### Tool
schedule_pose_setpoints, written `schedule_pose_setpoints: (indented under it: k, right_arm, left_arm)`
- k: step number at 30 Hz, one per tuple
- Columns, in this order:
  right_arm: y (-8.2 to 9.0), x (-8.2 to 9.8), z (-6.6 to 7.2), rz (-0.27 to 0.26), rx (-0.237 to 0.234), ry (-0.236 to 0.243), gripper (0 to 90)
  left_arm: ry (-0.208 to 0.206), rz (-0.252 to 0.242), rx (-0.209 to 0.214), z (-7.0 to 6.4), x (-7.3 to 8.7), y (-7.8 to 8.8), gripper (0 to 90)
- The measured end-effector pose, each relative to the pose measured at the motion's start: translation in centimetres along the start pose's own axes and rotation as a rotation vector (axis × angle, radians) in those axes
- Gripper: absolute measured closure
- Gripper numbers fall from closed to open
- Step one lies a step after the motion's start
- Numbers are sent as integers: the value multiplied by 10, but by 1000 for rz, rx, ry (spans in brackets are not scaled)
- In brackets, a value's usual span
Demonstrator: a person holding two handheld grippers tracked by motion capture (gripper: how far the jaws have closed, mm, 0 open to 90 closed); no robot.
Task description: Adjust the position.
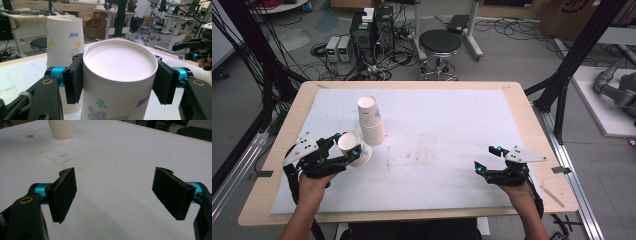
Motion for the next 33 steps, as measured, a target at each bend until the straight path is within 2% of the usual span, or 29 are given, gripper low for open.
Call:
schedule_pose_setpoints:
  k: [8,12,13,14,16,18,22,24,26,27,28,30,33]
  right_arm:
    - [0,-3,4,-10,-23,12,204]
    - [-1,-5,8,-19,-52,13,204]
    - [-1,-5,8,-19,-52,13,204]
    - [-2,-6,9,-19,-63,21,204]
    - [-2,-6,11,-20,-70,16,204]
    - [-6,-8,14,-19,-97,6,204]
    - [-11,-9,20,-12,-130,6,203]
    - [-16,-11,26,4,-175,2,203]
    - [-17,-11,28,7,-185,2,203]
    - [-19,-13,29,10,-194,2,203]
    - [-22,-17,32,8,-225,-10,203]
    - [-23,-18,33,8,-232,-10,203]
    - [-30,-27,38,-1,-270,1,204]
  left_arm:
    - [15,8,52,-8,3,-7,350]
    - [26,28,111,-17,7,-16,350]
    - [26,28,111,-17,7,-16,350]
    - [25,35,136,-21,9,-20,350]
    - [23,44,148,-23,11,-22,350]
    - [29,55,171,-28,13,-29,350]
    - [25,69,190,-34,15,-36,350]
    - [22,81,207,-39,17,-40,350]
    - [21,84,211,-41,17,-42,350]
    - [21,86,219,-43,17,-44,350]
    - [21,86,223,-44,17,-46,350]
    - [23,87,232,-47,17,-50,350]
    - [21,89,253,-52,17,-56,350]
Point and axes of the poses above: each handheld gripper's, and its own axes: y roughly backward along the jaws, x roughly out of its underside, z roughly to its left, the point moved 5 cm from there along -y, roughly forward along the jaws, and after that the axes turned 14 degrees about -z, right-handed, at the moved point
